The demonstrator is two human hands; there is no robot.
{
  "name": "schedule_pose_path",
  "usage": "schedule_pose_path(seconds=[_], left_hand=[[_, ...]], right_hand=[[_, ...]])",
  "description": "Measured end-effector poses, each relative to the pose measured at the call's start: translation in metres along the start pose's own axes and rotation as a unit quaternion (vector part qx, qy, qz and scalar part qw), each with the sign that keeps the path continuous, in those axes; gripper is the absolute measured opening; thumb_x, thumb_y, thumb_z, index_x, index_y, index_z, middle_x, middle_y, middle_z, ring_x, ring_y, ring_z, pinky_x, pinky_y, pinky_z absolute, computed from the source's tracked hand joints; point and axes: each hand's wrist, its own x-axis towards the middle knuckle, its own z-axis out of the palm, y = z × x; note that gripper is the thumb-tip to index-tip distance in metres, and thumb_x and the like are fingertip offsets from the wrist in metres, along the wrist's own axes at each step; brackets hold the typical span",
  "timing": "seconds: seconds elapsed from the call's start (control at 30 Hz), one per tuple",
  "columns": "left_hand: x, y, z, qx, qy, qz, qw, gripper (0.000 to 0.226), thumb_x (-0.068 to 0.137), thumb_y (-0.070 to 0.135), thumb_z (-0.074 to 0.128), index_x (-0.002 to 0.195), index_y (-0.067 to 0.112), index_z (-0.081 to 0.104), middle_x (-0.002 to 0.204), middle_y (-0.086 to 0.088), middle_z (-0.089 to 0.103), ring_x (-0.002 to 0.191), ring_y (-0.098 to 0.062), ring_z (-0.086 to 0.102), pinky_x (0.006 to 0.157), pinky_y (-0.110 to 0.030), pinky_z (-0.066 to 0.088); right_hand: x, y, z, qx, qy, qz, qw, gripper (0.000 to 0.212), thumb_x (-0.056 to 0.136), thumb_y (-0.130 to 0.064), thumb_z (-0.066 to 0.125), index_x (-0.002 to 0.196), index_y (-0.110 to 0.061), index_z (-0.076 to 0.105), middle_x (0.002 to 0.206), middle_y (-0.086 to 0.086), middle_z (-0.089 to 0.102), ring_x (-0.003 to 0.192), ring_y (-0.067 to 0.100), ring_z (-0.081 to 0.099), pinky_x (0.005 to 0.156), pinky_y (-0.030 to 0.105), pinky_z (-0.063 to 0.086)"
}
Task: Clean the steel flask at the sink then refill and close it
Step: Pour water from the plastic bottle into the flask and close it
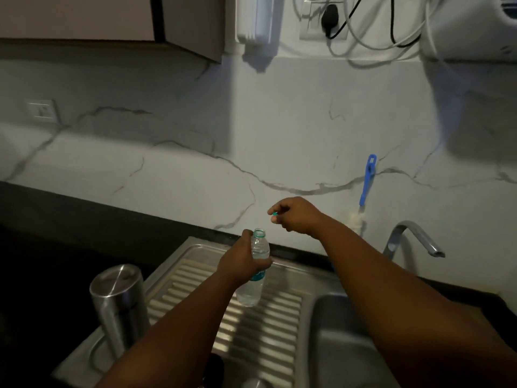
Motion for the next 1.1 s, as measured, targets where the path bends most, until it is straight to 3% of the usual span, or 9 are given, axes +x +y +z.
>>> schedule_pose_path(seconds=[0.13,0.2,0.3,0.4,0.57,0.77,0.83,1.0,1.1], left_hand=[[-0.013,-0.018,-0.001,0.006,0.032,-0.008,0.999,0.061,0.07,0.038,0.08,0.115,0.028,0.041,0.109,0.001,0.06,0.098,-0.019,0.062,0.088,-0.046,0.054],[-0.017,-0.025,-0.003,0.007,0.04,-0.01,0.999,0.061,0.07,0.037,0.081,0.115,0.03,0.04,0.108,0.003,0.061,0.097,-0.017,0.062,0.088,-0.045,0.054],[-0.021,-0.036,-0.004,0.01,0.046,-0.014,0.999,0.064,0.07,0.04,0.082,0.118,0.029,0.041,0.11,0.005,0.06,0.099,-0.016,0.061,0.089,-0.043,0.053],[-0.024,-0.044,-0.004,0.014,0.042,-0.017,0.999,0.065,0.07,0.041,0.082,0.12,0.029,0.041,0.111,0.006,0.06,0.101,-0.015,0.061,0.089,-0.041,0.053],[-0.024,-0.054,-0.007,-0.001,0.045,-0.03,0.999,0.067,0.07,0.042,0.081,0.122,0.031,0.04,0.114,0.003,0.061,0.104,-0.018,0.062,0.09,-0.046,0.054],[-0.021,-0.058,-0.007,0.006,0.03,-0.04,0.999,0.068,0.071,0.044,0.08,0.123,0.029,0.039,0.117,0.004,0.058,0.107,-0.017,0.06,0.092,-0.045,0.053],[-0.02,-0.06,-0.006,0.007,0.031,-0.039,0.999,0.069,0.071,0.047,0.08,0.122,0.03,0.038,0.116,0.005,0.057,0.105,-0.016,0.059,0.092,-0.045,0.054],[-0.02,-0.064,-0.003,0.001,0.037,-0.036,0.999,0.071,0.071,0.048,0.08,0.125,0.03,0.037,0.113,0.011,0.053,0.102,-0.01,0.055,0.093,-0.04,0.052],[-0.022,-0.062,-0.005,0.002,0.019,-0.044,0.999,0.078,0.069,0.053,0.079,0.129,0.032,0.033,0.122,0.007,0.053,0.109,-0.012,0.056,0.096,-0.039,0.051]], right_hand=[[-0.013,0.051,0.045,0.048,-0.013,0.124,0.991,0.007,0.085,-0.009,0.066,0.089,-0.007,0.071,0.078,0.003,0.064,0.06,0.009,0.055,0.058,0.02,0.045],[-0.022,0.077,0.075,0.057,-0.072,0.197,0.976,0.013,0.086,-0.002,0.058,0.089,-0.005,0.07,0.077,0.01,0.063,0.058,0.015,0.057,0.056,0.026,0.046],[-0.041,0.104,0.118,0.146,-0.155,0.294,0.932,0.02,0.087,0.009,0.051,0.093,-0.005,0.064,0.092,0.016,0.063,0.067,0.02,0.065,0.063,0.029,0.056],[-0.054,0.116,0.145,0.16,-0.173,0.324,0.916,0.02,0.087,0.01,0.049,0.095,-0.004,0.062,0.091,0.016,0.061,0.064,0.018,0.062,0.058,0.028,0.056],[-0.056,0.123,0.167,0.166,-0.145,0.343,0.913,0.023,0.088,0.011,0.046,0.092,0.001,0.066,0.081,0.016,0.059,0.052,0.018,0.055,0.051,0.027,0.05],[-0.058,0.126,0.173,0.11,-0.139,0.301,0.937,0.018,0.088,0.008,0.054,0.094,-0.004,0.065,0.078,0.01,0.065,0.06,0.019,0.064,0.058,0.029,0.058],[-0.061,0.124,0.174,0.109,-0.129,0.298,0.939,0.014,0.088,0.004,0.057,0.099,-0.004,0.063,0.079,0.009,0.065,0.058,0.018,0.063,0.055,0.026,0.056],[-0.055,0.109,0.168,0.003,-0.109,0.221,0.969,0.044,0.077,-0.032,0.076,0.113,-0.019,0.054,0.107,0.001,0.061,0.076,0.012,0.059,0.053,0.02,0.045],[-0.041,0.092,0.163,0.03,-0.071,0.141,0.987,0.055,0.073,-0.029,0.079,0.119,-0.024,0.049,0.113,-0.007,0.057,0.09,0.005,0.054,0.063,0.015,0.041]])
